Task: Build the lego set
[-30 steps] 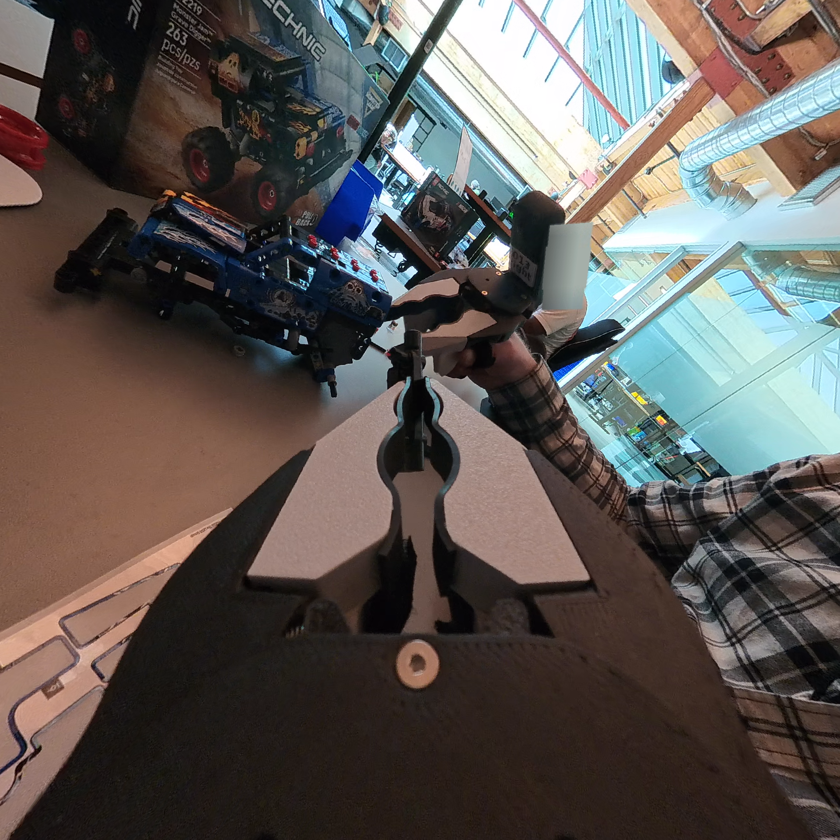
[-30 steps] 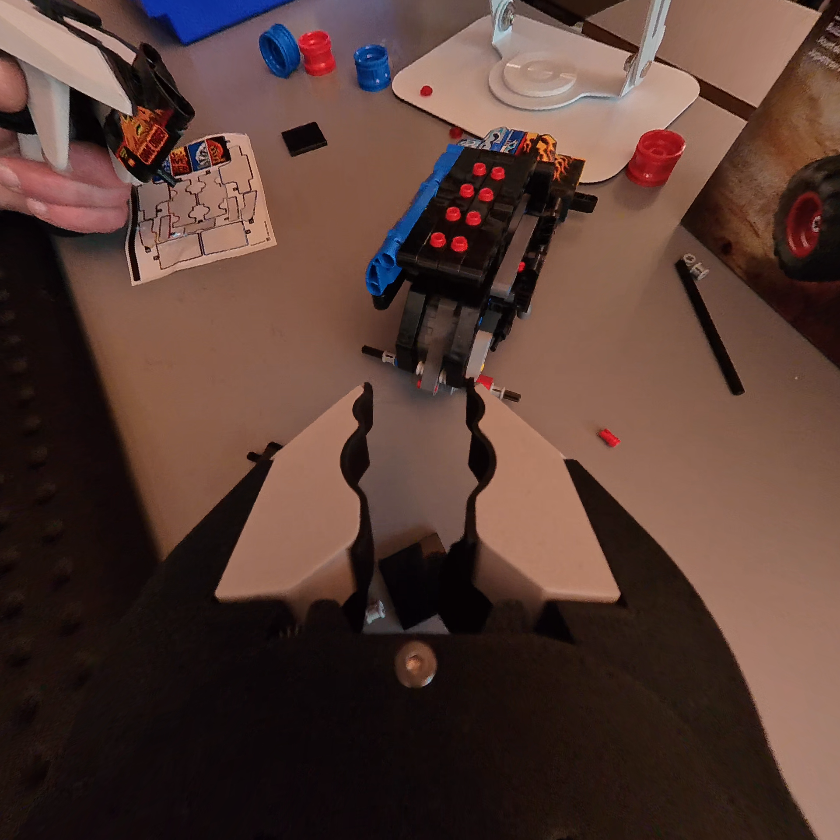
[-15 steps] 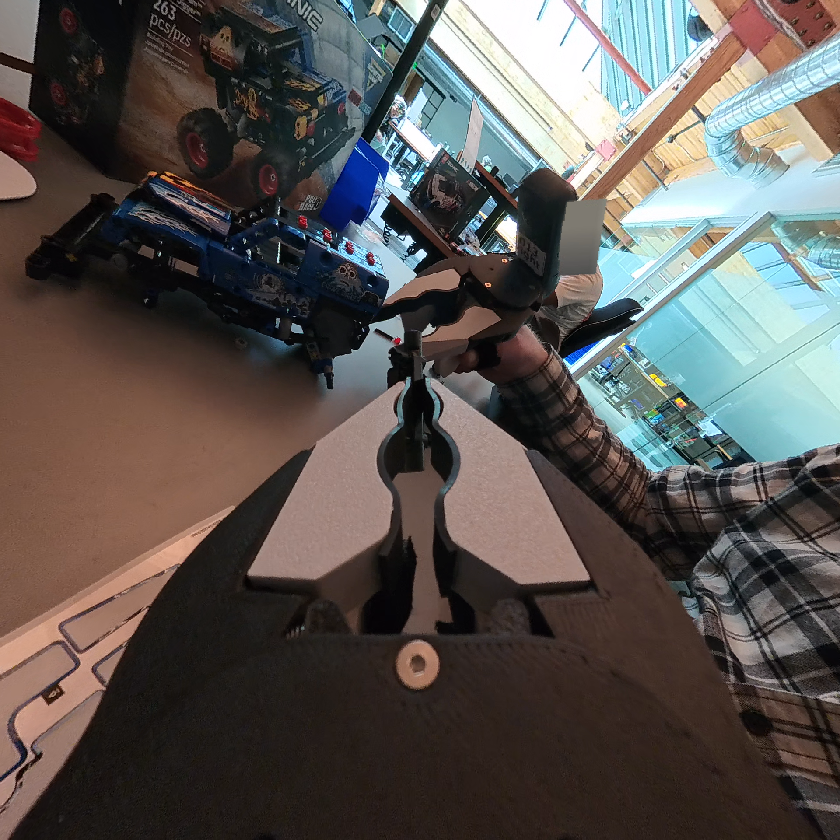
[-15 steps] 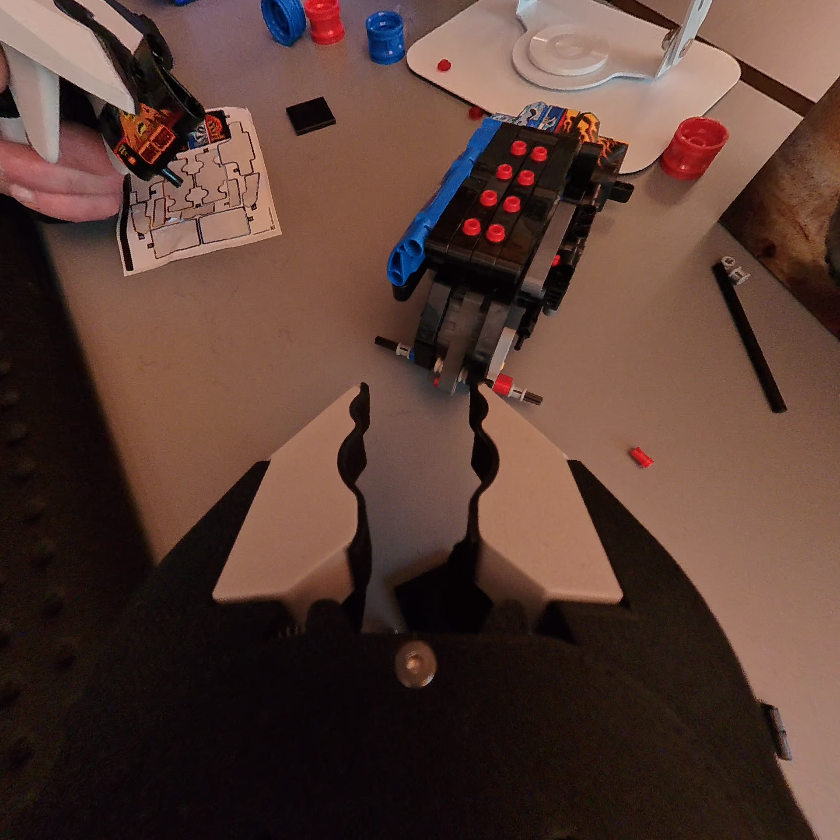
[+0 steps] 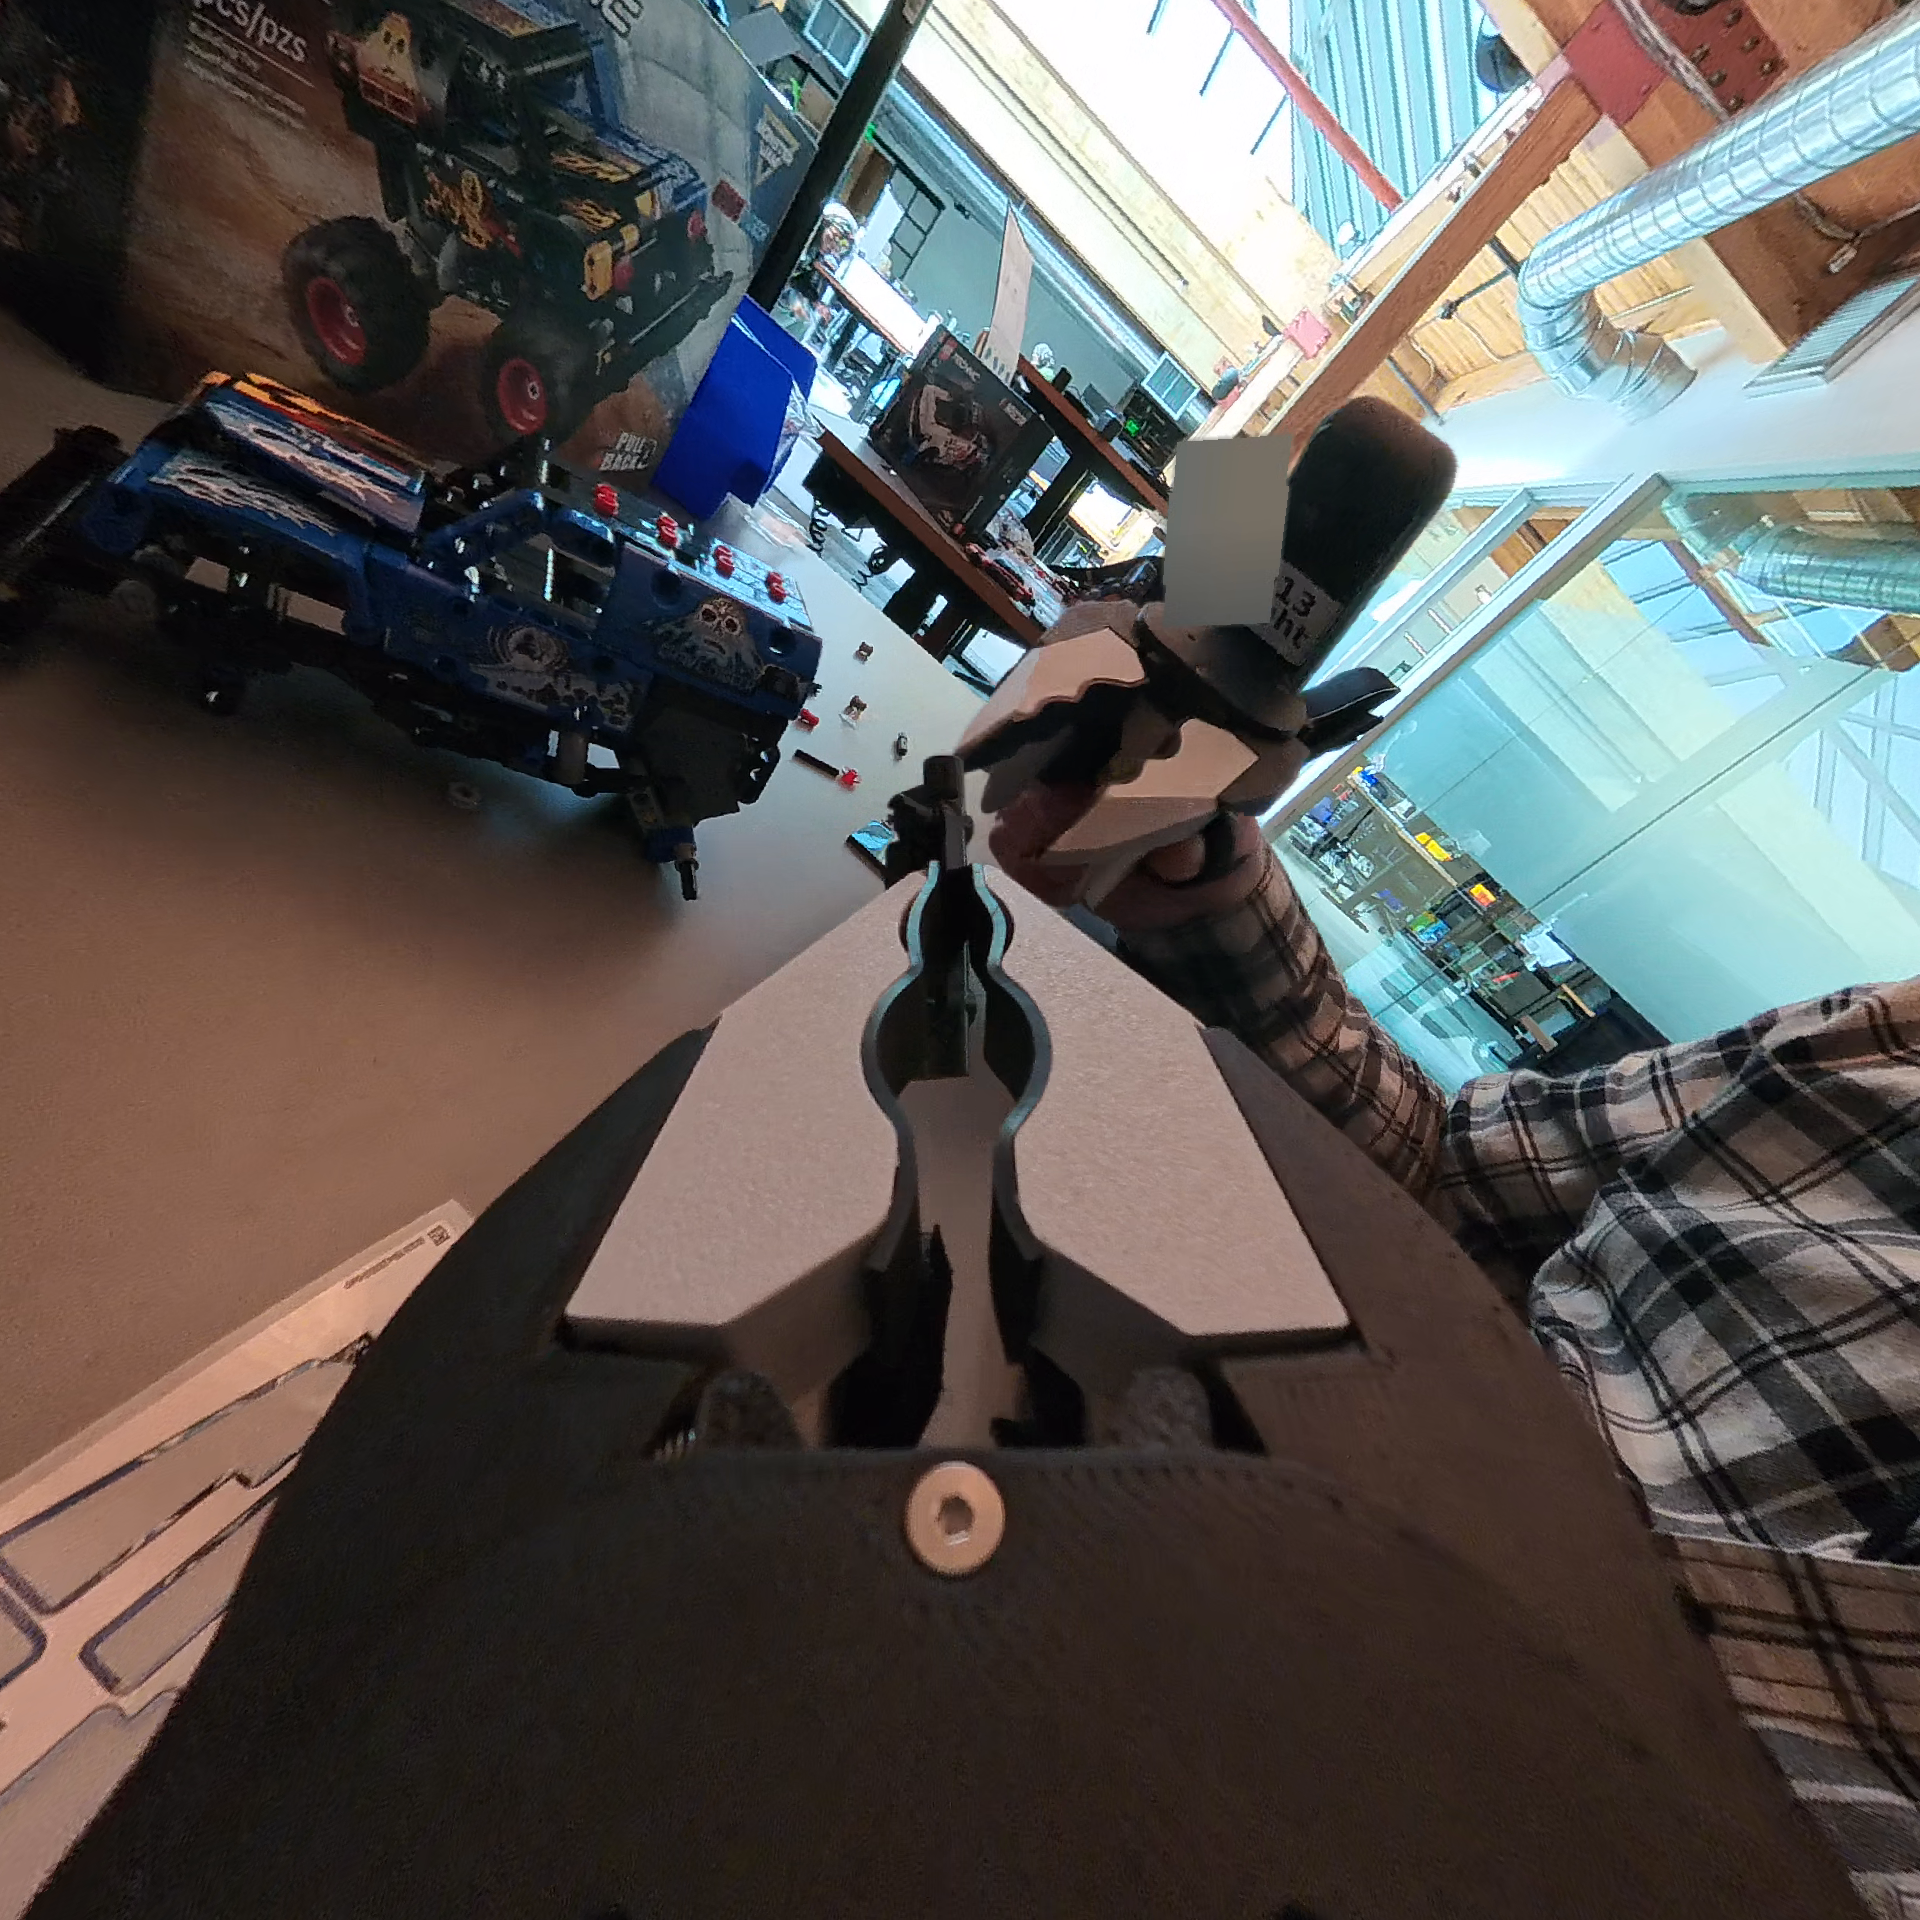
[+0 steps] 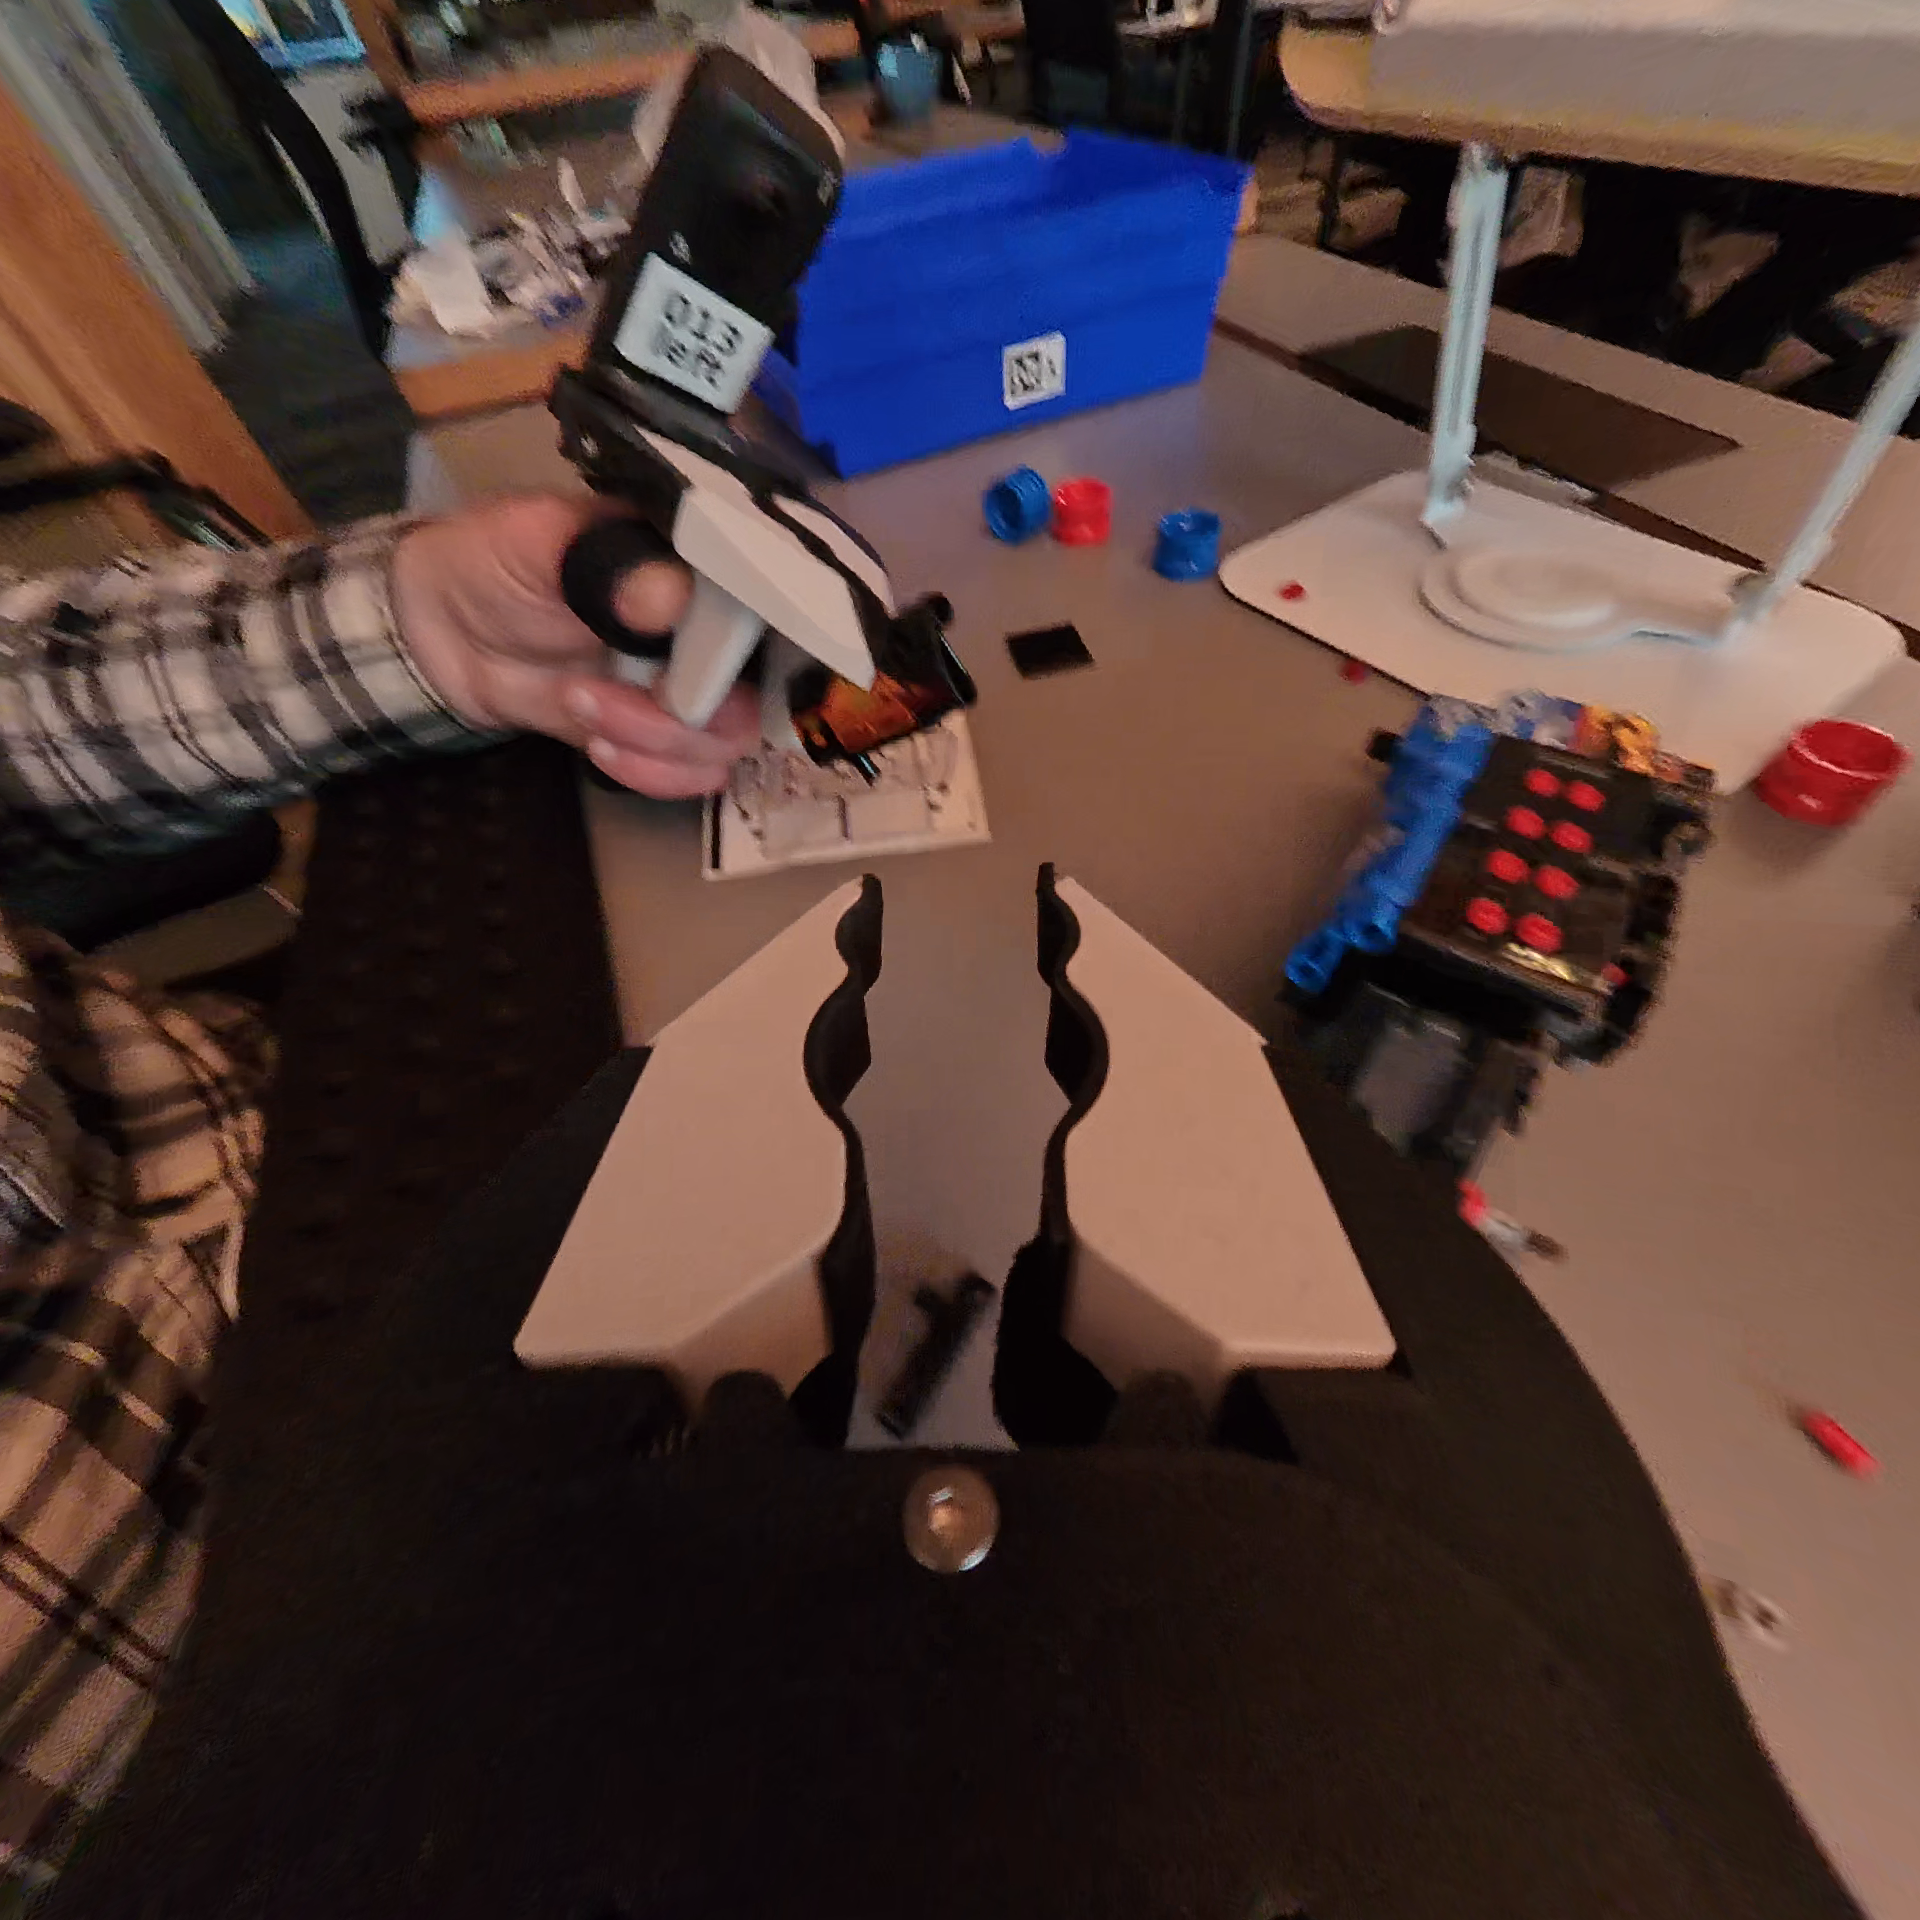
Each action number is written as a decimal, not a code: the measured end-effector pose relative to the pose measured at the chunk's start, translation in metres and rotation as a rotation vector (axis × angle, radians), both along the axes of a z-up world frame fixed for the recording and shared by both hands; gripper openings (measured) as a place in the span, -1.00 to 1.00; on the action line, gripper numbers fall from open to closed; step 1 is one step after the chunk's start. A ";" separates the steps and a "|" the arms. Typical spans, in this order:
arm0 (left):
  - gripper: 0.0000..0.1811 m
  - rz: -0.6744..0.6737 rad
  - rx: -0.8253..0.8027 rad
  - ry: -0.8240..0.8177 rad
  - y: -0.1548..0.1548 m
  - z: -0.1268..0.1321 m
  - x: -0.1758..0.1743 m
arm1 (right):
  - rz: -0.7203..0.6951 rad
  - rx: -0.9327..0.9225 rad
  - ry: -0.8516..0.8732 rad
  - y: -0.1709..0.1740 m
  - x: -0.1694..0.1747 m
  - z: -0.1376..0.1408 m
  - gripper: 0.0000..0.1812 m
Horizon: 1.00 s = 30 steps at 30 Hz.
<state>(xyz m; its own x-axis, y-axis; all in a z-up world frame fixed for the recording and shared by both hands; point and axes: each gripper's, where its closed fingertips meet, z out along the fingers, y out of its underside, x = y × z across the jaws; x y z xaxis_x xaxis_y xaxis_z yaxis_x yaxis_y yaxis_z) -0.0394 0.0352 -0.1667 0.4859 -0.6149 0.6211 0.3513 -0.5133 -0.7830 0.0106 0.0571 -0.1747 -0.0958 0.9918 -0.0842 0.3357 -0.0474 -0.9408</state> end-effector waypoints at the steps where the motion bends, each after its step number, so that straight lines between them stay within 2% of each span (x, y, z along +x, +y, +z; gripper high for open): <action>1: -0.99 -0.008 0.004 -0.002 -0.001 0.001 0.002 | 0.015 -0.022 0.018 -0.007 -0.006 0.003 -0.68; 8: -0.99 -0.107 0.048 -0.051 -0.013 0.013 0.016 | 0.087 -0.111 0.048 -0.030 -0.038 0.009 -0.68; 10: -0.98 -0.134 0.065 -0.040 -0.017 0.014 0.021 | 0.126 -0.158 0.060 -0.035 -0.040 0.009 -0.76; 18: -0.92 -0.169 0.094 -0.083 -0.023 0.024 0.025 | 0.213 -0.241 0.137 -0.047 -0.033 0.022 -0.92; 24: -0.87 -0.150 0.117 -0.073 -0.022 0.026 0.023 | 0.229 -0.227 0.169 -0.049 -0.030 0.027 -0.94; 30: -0.90 -0.112 0.139 -0.092 -0.020 0.032 0.016 | 0.215 -0.225 0.201 -0.045 -0.026 0.032 -0.94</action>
